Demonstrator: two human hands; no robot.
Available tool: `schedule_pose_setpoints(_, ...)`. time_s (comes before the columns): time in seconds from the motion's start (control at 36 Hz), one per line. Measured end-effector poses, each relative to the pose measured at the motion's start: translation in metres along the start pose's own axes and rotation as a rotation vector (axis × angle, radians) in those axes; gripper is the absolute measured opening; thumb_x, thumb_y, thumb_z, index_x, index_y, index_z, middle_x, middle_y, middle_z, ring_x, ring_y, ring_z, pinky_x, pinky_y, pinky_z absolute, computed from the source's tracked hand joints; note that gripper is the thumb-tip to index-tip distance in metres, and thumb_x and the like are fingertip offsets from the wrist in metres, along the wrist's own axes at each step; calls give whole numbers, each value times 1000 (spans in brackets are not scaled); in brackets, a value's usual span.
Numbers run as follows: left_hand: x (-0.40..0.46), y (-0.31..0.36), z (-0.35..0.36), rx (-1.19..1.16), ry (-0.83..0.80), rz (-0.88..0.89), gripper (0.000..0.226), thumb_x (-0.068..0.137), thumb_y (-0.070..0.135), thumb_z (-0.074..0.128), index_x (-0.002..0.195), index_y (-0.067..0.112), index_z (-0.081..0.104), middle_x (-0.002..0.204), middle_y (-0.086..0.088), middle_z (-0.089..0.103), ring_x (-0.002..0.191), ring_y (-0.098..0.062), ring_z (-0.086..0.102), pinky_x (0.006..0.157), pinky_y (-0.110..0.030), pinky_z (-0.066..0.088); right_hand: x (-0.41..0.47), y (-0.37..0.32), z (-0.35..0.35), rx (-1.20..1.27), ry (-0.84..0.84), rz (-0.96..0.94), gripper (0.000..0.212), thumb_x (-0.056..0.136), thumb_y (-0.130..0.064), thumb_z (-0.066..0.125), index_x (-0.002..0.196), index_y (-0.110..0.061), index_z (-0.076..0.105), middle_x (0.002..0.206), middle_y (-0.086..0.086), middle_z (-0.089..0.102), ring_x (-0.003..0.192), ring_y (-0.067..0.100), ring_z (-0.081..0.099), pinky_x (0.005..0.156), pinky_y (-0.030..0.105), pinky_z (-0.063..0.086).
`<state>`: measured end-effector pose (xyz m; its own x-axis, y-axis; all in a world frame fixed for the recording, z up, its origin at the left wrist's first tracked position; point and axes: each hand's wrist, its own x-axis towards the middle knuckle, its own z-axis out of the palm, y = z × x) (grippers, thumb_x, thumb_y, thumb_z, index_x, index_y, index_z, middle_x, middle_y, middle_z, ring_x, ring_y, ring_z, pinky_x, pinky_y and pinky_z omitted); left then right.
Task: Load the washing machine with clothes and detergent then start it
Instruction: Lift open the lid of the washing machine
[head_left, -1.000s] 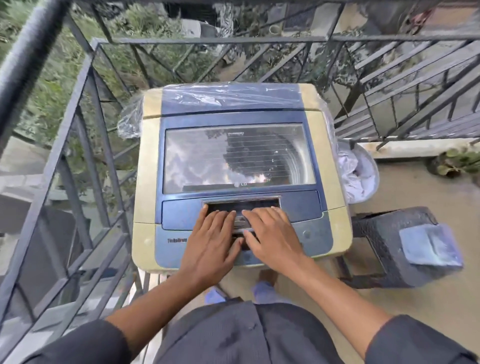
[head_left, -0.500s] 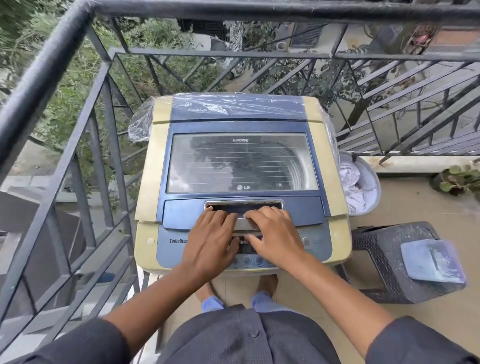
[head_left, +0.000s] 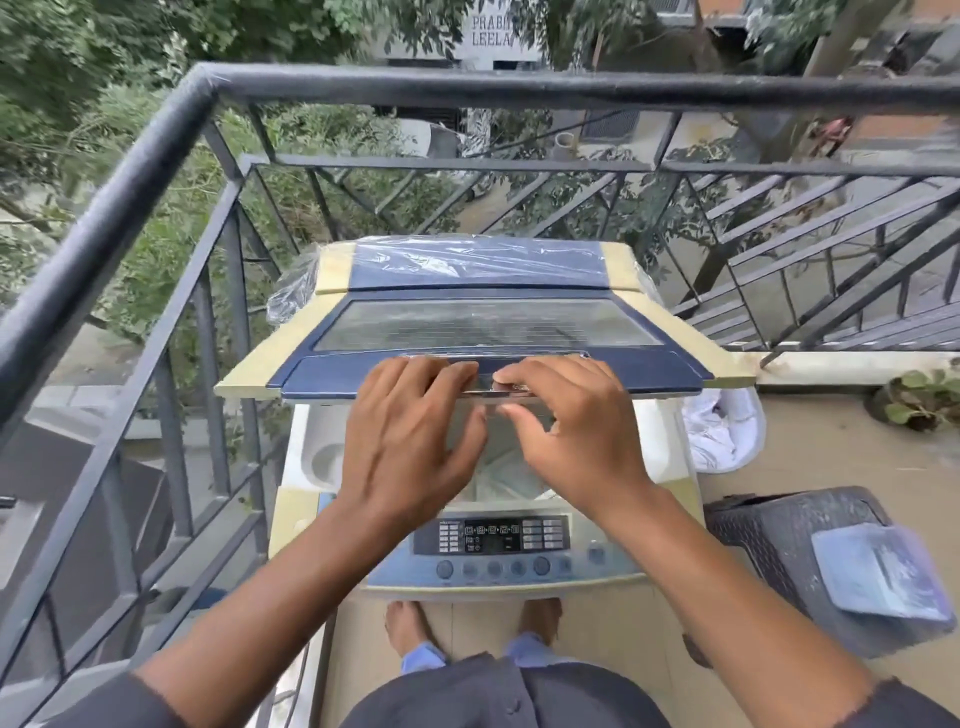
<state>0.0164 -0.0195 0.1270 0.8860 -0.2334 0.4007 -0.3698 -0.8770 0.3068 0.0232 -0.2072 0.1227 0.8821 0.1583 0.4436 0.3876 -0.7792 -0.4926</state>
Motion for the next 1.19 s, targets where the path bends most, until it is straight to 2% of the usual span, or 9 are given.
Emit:
schedule_pose_setpoints(0.17,40,-4,-8,44,133,49,34,98,36,61,121,12,72,111,-7,72,102,-33,66,115,-47,42,41,-6,-13,-108,128,-45,22,79,-27,79,101,-26,76,95,-9,76,90,24,68,79,38,46)
schedule_pose_setpoints(0.28,55,-7,-13,52,214,77,40,93,27,68,129,9,68,131,-15,63,123,-38,61,123,-54,33,66,-8,-16,-134,195,-32,22,77,-27,79,99,-26,77,93,-8,75,91,26,67,80,43,49)
schedule_pose_setpoints(0.39,56,-10,-12,85,226,93,68,85,24,74,148,6,54,156,-21,46,151,-41,39,123,-64,26,89,-14,-17,-154,276,-7,23,74,-26,80,96,-25,77,93,-8,76,92,27,67,83,44,48)
schedule_pose_setpoints(0.53,59,-14,-4,174,139,97,95,85,32,75,164,6,28,174,-17,15,162,-39,9,126,-65,19,121,-16,-20,-184,344,28,24,73,-27,83,97,-27,78,93,-8,77,93,24,67,86,43,47)
schedule_pose_setpoints(0.72,84,-21,8,218,96,83,110,80,31,74,167,8,12,176,-14,-2,162,-38,-3,129,-60,16,132,-13,-17,-266,419,-106,30,87,-18,72,116,-21,75,129,1,69,119,29,60,104,49,42)
schedule_pose_setpoints(0.89,105,-26,9,219,102,82,110,82,27,71,168,9,4,176,-11,-9,163,-36,-6,130,-58,15,107,9,-3,-388,342,-227,47,92,-23,66,139,-16,64,158,12,48,144,37,46,116,57,34)
schedule_pose_setpoints(0.97,117,-28,8,215,101,81,113,81,27,71,168,10,1,176,-11,-12,162,-36,-9,130,-58,13,110,26,5,-480,239,-165,67,95,-36,66,155,-17,46,169,11,29,154,36,32,119,61,28)
schedule_pose_setpoints(1.06,134,-31,8,215,99,70,113,83,31,70,168,11,-3,176,-10,-14,162,-34,-12,131,-56,12,124,36,9,-525,170,-138,81,96,-43,64,164,-19,27,173,8,14,159,33,17,122,62,22)
schedule_pose_setpoints(1.19,162,-36,8,222,86,48,113,88,35,67,167,15,-11,175,-6,-20,161,-30,-18,131,-55,8,156,47,14,-518,140,-111,85,97,-45,60,166,-22,15,175,6,6,161,32,8,123,63,19)
